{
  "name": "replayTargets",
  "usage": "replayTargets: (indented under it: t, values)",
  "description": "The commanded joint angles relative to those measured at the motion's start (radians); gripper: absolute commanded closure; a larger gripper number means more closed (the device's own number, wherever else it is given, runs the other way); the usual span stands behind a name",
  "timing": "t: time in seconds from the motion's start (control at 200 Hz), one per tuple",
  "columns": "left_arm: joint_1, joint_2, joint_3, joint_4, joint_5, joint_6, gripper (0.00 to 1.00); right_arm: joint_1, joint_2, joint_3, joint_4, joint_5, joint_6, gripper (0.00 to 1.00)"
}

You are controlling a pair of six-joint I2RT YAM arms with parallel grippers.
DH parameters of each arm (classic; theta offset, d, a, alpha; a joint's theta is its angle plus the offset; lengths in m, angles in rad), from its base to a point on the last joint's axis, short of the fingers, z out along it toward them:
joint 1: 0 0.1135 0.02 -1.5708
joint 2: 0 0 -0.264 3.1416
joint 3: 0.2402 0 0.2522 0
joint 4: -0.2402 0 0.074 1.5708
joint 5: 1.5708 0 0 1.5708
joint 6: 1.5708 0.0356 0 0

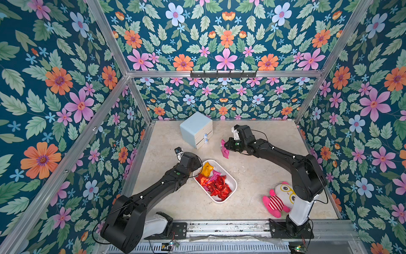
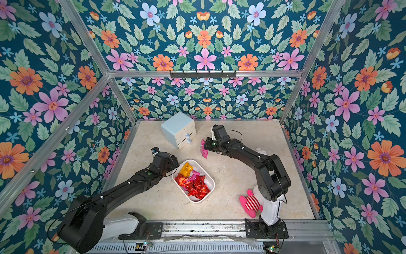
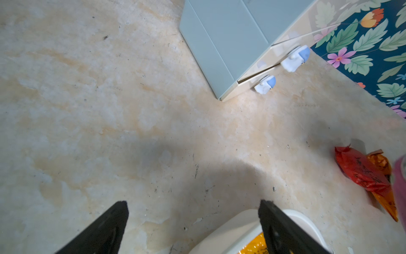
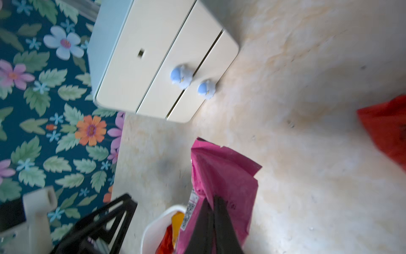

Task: Put the tea bags into the storage box
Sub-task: Place the tea bag in the storage box.

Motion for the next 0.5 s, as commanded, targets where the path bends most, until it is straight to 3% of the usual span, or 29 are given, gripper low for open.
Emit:
replayTargets:
  t: [0.0, 0.15, 0.495]
  values:
    - [0.002, 0.010, 0.017, -0.017, -0.013, 0.019, 0.01, 0.062, -0.053, -0.052, -0.002, -0.018, -0.074, 0.98]
    - [0.002, 0.024, 0.030, -0.011, 0.005, 0.011, 0.01, 0.150, -0.085, -0.093, -0.061, -0.001, -0.200, 0.99]
    - [0.002, 0.020, 0.021, -0.008, 0.009, -0.009, 0.01, 0.165, -0.016, -0.062, -0.168, 0.050, -0.385, 1.00]
